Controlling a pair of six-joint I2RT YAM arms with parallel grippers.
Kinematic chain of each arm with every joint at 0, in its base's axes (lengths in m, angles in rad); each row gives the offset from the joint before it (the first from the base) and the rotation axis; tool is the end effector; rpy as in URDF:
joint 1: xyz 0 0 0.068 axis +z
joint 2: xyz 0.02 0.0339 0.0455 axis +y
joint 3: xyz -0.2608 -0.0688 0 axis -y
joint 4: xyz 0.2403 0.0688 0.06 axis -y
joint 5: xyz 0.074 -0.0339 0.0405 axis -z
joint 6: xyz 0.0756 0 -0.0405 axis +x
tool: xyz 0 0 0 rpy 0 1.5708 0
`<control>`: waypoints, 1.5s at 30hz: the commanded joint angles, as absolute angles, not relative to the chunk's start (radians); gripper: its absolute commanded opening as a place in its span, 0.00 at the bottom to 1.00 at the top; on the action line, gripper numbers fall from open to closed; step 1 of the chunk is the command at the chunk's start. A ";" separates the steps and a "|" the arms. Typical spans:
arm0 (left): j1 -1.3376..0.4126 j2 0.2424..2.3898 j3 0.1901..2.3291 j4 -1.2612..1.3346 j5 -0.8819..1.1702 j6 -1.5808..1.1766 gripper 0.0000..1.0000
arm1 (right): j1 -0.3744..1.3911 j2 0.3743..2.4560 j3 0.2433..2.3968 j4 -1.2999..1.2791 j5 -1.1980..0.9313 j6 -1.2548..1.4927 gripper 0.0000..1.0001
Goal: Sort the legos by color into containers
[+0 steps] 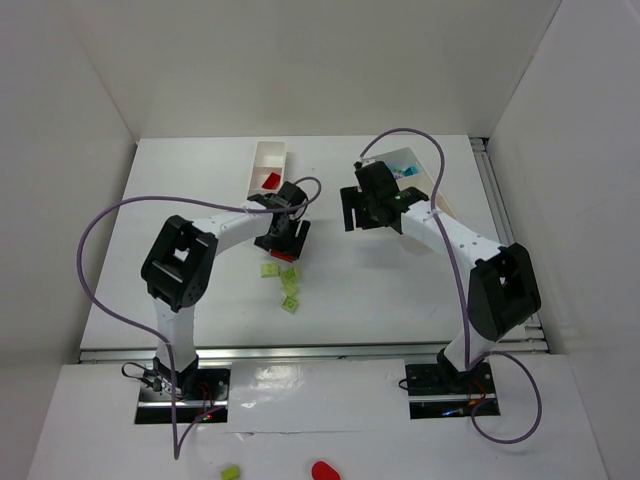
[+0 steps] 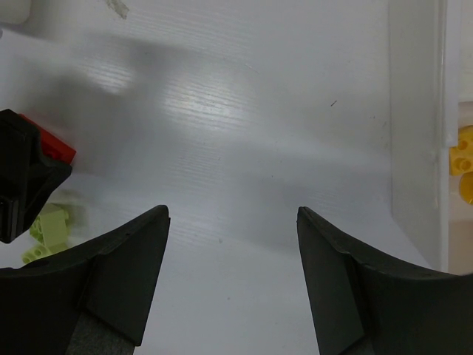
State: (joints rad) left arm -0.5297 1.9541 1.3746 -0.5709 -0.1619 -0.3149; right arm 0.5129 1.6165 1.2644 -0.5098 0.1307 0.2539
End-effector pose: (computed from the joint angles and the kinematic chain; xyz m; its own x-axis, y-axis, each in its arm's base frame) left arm 0.3618 -0.1977 0.1383 -0.8859 0.1645 -0.4336 0.1762 0.9843 0.0135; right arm 0.3317 0.1755 0.2344 -0.7438 -0.1331 -0.6550 -0.2332 0.9701 0.0678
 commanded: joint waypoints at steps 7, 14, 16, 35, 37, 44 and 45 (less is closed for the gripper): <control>-0.534 1.980 1.469 -0.586 -0.207 -0.295 0.64 | 0.522 1.560 1.262 -0.476 0.158 0.245 0.78; -0.508 1.882 1.633 -0.709 -0.209 -0.339 0.60 | 0.522 1.539 1.262 -0.453 0.178 0.245 0.78; -0.474 1.873 1.678 -0.709 -0.209 -0.348 0.60 | 0.522 1.523 1.249 -0.439 0.178 0.245 0.78; -0.281 2.324 2.293 -0.692 -0.210 -0.431 0.59 | 0.485 1.471 1.221 -0.486 0.241 0.267 0.78; -0.281 2.333 2.303 -0.683 -0.200 -0.431 0.59 | 0.485 1.471 1.198 -0.495 0.241 0.276 0.78; -0.272 2.398 2.321 -0.664 -0.209 -0.431 0.67 | 0.485 1.492 1.196 -0.495 0.216 0.285 0.78; -0.272 2.398 2.321 -0.654 -0.209 -0.431 0.68 | 0.485 1.493 1.197 -0.495 0.216 0.285 0.78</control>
State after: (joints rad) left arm -0.2653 2.3852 2.2742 -0.6998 -0.2214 -0.4225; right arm 0.4900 1.5066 1.1912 -0.4995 0.2165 0.2726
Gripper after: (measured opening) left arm 0.716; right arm 0.783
